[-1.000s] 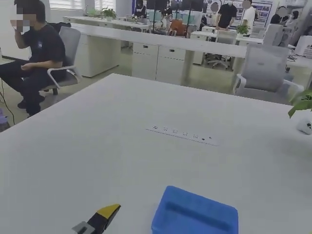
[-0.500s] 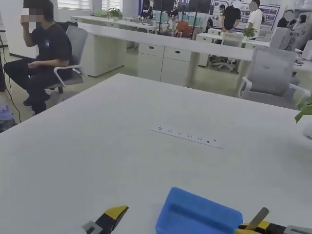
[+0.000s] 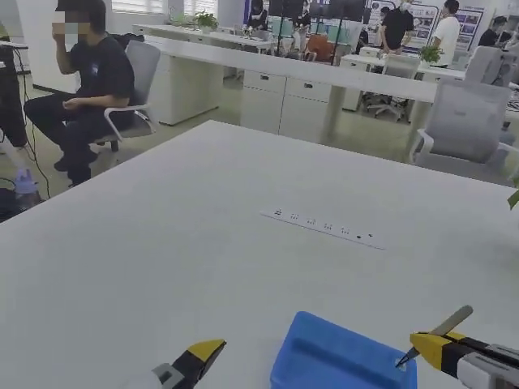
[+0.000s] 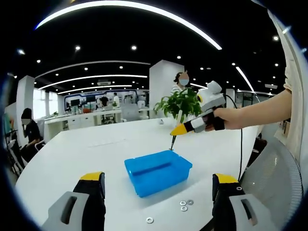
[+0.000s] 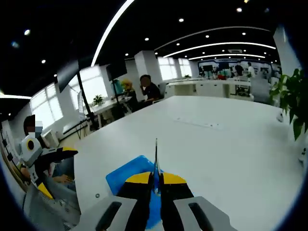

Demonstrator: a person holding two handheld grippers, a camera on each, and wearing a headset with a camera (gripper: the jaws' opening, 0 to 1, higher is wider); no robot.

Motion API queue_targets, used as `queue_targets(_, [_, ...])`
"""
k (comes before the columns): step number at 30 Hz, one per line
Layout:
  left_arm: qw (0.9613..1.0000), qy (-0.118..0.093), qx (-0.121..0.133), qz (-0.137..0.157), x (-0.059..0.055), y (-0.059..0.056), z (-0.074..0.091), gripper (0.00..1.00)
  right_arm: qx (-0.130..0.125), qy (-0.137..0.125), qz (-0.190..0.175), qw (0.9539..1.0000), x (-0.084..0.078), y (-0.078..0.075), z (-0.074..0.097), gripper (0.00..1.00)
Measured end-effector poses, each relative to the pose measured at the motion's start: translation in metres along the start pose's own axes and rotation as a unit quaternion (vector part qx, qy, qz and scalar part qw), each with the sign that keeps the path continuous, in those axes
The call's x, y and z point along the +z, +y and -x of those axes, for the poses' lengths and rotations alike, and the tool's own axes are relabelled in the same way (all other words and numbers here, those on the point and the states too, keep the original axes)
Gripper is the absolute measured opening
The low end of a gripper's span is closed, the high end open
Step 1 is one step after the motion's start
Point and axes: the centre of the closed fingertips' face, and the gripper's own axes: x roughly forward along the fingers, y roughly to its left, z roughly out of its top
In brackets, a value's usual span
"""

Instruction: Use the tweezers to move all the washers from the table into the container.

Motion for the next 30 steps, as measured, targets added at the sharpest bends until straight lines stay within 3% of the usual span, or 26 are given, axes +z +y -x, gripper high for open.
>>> queue_targets(3, [1.0000, 0.005, 0.001, -0.005, -0.002, 0.000, 0.000, 0.93, 0.003, 0.022, 0.010, 0.9997, -0.010, 0.003, -0.006, 0.03])
queue_targets(9, [1.0000, 0.006, 0.005, -0.004, -0.002, 0.002, 0.001, 0.93, 0.014, 0.038, 0.007, 0.9992, -0.028, 0.016, -0.017, 0.03])
queue_targets(16, [0.9998, 0.009, 0.011, -0.010, -0.003, 0.004, 0.001, 0.93, 0.019, 0.056, 0.011, 0.9982, -0.053, 0.017, -0.024, 0.03])
queue_targets(25, [0.9999, 0.008, 0.007, -0.010, -0.003, 0.003, 0.002, 0.92, 0.012, 0.059, 0.014, 0.9981, -0.059, 0.014, -0.026, 0.03])
queue_targets(30, [0.9999, -0.014, 0.001, -0.006, 0.004, 0.001, 0.003, 0.96, 0.017, 0.067, 0.024, 0.9973, -0.062, 0.014, -0.026, 0.03])
